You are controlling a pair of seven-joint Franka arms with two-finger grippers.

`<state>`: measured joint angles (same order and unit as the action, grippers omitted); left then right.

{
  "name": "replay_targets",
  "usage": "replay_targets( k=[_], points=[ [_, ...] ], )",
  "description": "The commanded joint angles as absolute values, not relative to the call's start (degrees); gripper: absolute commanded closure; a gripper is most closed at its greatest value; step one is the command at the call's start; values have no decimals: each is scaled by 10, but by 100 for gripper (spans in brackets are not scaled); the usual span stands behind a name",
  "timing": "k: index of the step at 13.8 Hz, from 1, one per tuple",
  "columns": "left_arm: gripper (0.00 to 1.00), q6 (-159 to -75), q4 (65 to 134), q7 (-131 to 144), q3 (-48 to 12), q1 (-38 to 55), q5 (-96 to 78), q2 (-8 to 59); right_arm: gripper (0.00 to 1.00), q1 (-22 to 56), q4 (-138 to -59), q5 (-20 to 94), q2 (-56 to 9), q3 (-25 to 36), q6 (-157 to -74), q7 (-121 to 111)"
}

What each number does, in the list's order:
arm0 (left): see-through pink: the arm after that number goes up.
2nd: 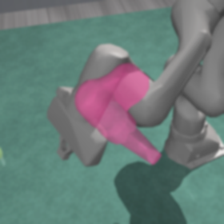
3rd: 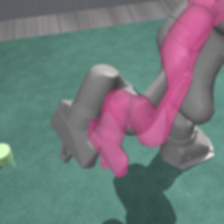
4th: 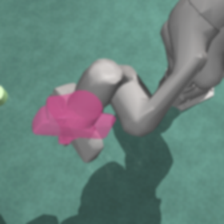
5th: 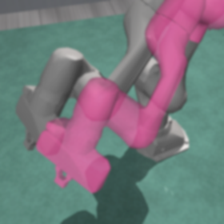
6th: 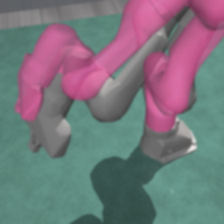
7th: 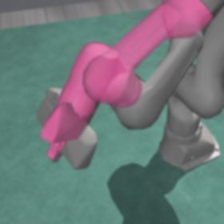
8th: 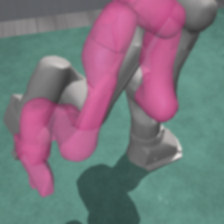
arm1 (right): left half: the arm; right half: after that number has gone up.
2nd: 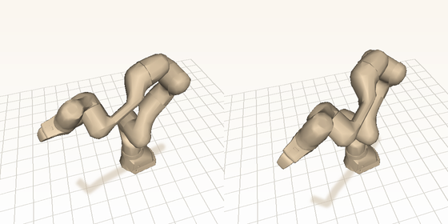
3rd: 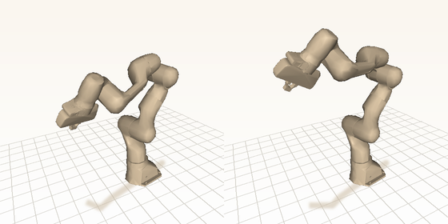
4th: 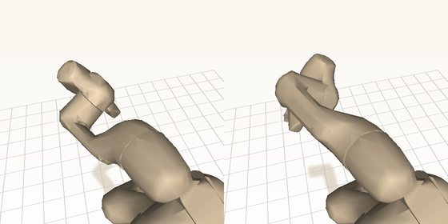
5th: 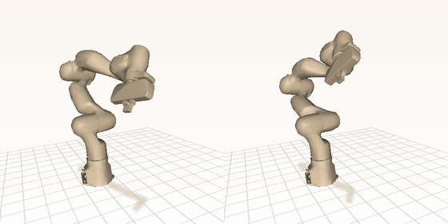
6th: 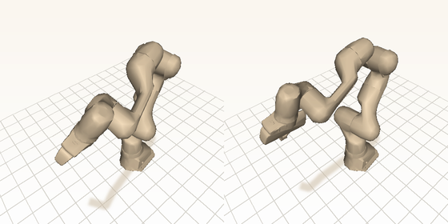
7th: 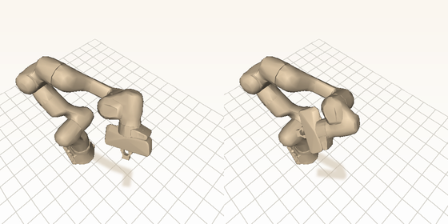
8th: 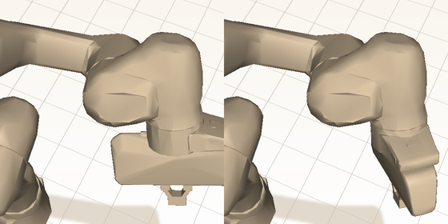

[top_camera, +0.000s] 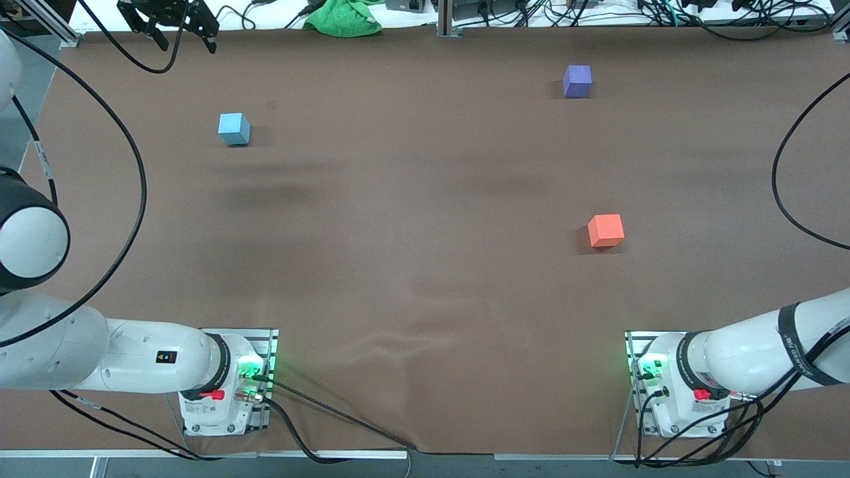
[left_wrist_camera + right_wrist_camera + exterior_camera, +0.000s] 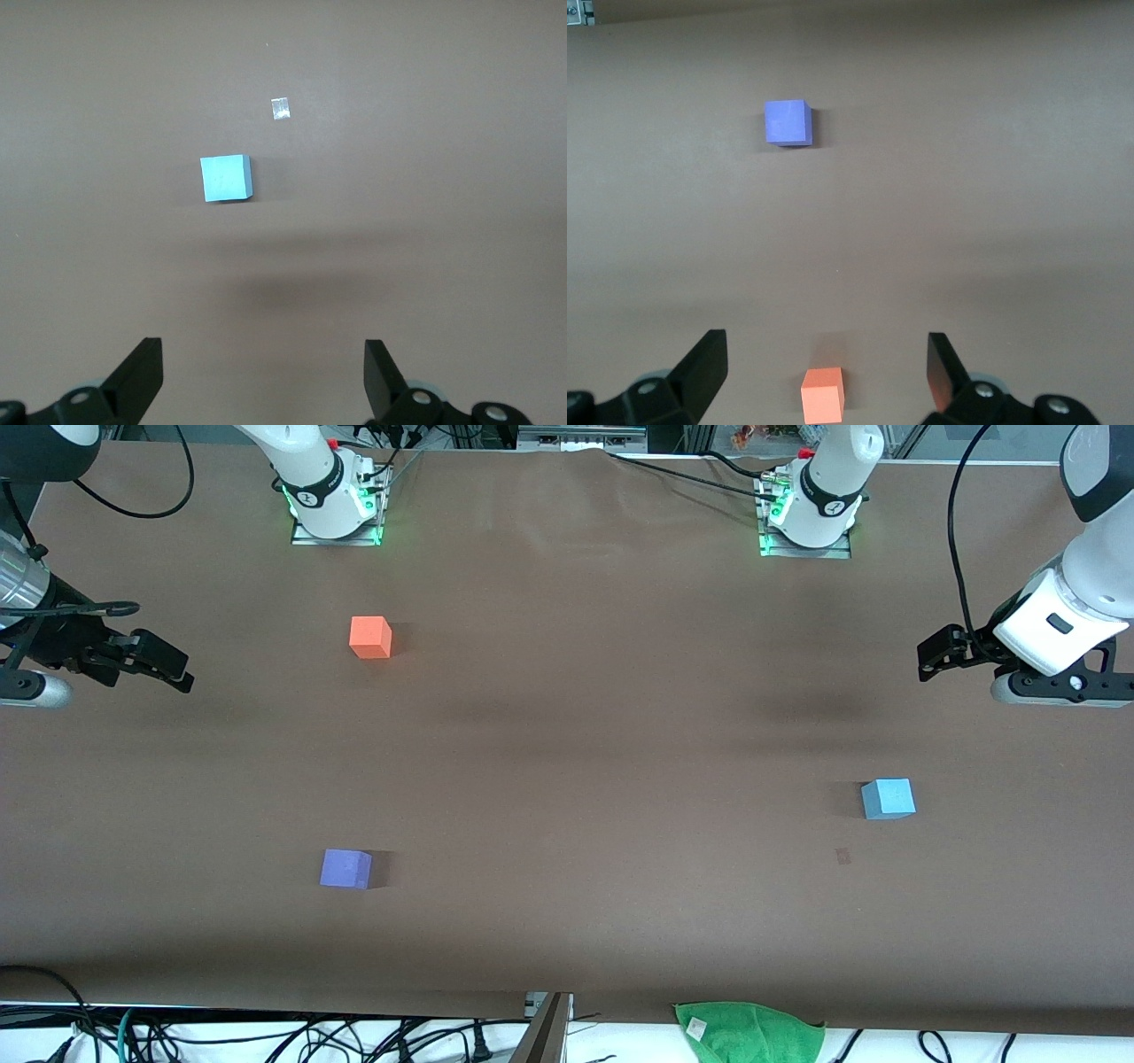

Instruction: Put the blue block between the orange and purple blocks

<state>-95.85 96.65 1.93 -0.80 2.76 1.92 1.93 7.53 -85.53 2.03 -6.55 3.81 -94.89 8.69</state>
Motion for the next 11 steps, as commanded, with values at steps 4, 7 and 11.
replay_targets(
  k=[4, 7, 11],
  points=[
    [0, -934, 962, 21, -6, 27, 15, 21, 1, 72, -851, 29, -65, 35, -943, 76],
    [0, -927, 962, 20, -4, 26, 15, 21, 1, 72, -851, 30, -65, 35, -947, 77],
    [0, -917, 960, 19, -3, 12, 26, 67, 1, 72, -851, 30, -65, 35, -947, 77]
  ],
)
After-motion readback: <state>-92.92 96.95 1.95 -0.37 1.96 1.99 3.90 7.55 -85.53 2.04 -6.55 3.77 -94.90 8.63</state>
